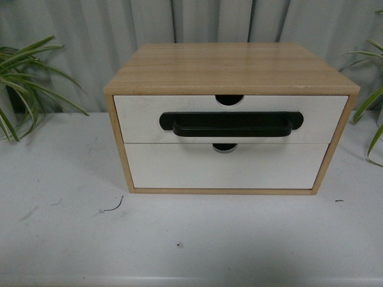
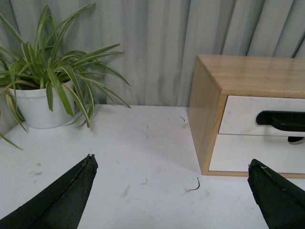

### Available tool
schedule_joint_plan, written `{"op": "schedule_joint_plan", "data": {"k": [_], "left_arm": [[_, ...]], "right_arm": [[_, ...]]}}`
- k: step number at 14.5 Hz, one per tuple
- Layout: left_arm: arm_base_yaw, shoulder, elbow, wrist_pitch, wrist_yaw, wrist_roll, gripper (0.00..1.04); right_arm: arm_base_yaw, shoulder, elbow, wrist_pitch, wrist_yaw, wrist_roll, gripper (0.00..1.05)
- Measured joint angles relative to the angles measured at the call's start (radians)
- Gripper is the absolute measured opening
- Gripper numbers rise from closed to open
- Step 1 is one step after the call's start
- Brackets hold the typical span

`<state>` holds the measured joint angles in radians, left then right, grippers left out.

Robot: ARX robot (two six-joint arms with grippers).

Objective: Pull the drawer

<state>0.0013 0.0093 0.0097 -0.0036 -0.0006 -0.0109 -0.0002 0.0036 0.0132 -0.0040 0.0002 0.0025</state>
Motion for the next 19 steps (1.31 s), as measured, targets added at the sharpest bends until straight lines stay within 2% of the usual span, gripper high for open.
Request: {"op": "schedule_joint_plan", "data": {"k": [17,18,19], "left_arm": [[0.0,0.0,0.0,0.0,0.0,0.0,0.98],[0.0,0.0,0.0,0.0,0.0,0.0,0.98],[-0.05,0.036,0.037,-0.12,-0.118,-0.048,0.98]], "right_arm": [[0.0,0.0,0.0,0.0,0.0,0.0,0.98],[0.0,0.034,0.027,-0.096,0.008,0.013,0.98],[0.0,0.173,0.051,-0.069,0.008,0.024,0.98]]}}
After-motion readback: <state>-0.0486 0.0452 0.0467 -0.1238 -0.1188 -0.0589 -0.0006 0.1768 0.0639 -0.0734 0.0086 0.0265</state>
